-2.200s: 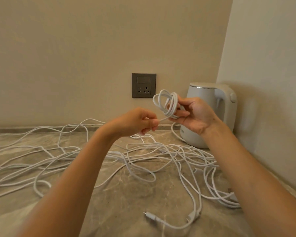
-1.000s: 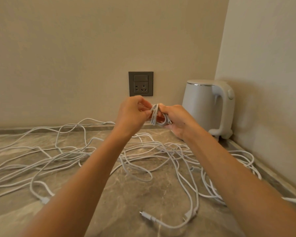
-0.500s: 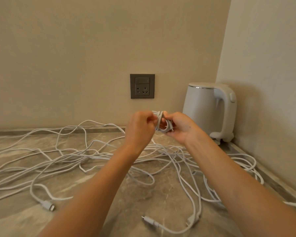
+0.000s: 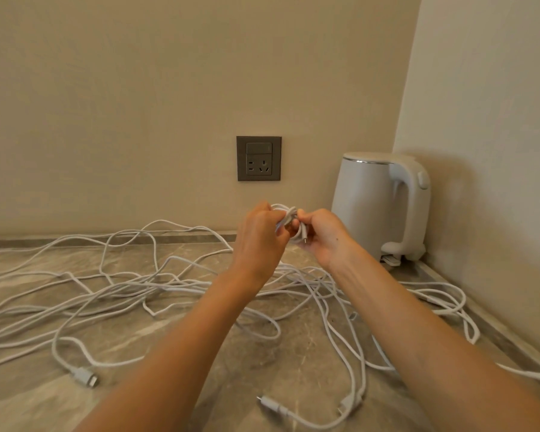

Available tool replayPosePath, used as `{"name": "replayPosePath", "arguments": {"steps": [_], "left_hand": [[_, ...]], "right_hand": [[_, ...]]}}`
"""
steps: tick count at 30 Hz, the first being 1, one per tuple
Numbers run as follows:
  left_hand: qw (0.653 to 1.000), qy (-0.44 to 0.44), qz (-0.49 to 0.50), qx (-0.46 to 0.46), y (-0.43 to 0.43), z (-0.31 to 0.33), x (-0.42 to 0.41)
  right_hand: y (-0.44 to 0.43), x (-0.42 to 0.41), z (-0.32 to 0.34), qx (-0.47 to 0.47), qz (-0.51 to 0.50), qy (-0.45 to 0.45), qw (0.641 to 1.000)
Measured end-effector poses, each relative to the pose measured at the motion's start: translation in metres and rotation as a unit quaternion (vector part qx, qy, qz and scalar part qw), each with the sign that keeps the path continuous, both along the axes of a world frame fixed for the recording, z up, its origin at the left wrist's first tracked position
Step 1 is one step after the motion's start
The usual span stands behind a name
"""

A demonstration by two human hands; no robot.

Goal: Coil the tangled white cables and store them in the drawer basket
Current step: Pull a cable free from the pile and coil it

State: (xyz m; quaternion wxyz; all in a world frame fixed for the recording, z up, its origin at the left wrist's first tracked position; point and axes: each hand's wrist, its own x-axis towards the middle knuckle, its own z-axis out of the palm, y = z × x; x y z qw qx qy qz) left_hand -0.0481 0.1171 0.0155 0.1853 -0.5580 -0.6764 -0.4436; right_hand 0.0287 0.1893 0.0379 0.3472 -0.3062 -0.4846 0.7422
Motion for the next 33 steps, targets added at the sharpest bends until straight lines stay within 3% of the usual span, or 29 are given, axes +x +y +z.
{"name": "replayPosePath", "arguments": {"steps": [6, 9, 14, 22, 29, 33], "left_hand": [[0.998, 0.056, -0.008, 0.011, -0.003, -0.002, -0.009], [0.998, 0.029, -0.017, 0.049, -0.006, -0.003, -0.012], [0.998, -0.024, 0.012, 0.065, -0.006, 0.002, -0.008], [0.997, 0.057, 0.045, 0.026, -0.010, -0.001, -0.008], [0.999, 0.019, 0.042, -0.019, -0.010, -0.008, -0.017], [1.000, 0.012, 0.010, -0.014, -0.008, -0.006, -0.018]], "right_hand": [[-0.001, -0.004, -0.004, 0.126, -0.020, -0.064, 0.990], [-0.003, -0.007, -0.007, 0.173, -0.009, -0.067, 0.983], [-0.004, -0.008, -0.009, 0.097, 0.009, 0.000, 0.995], [-0.005, -0.008, -0.014, 0.074, 0.045, 0.017, 0.996], [-0.007, -0.014, -0.023, 0.126, 0.060, -0.033, 0.990], [-0.005, -0.014, -0.022, 0.095, 0.079, 0.019, 0.992]]}}
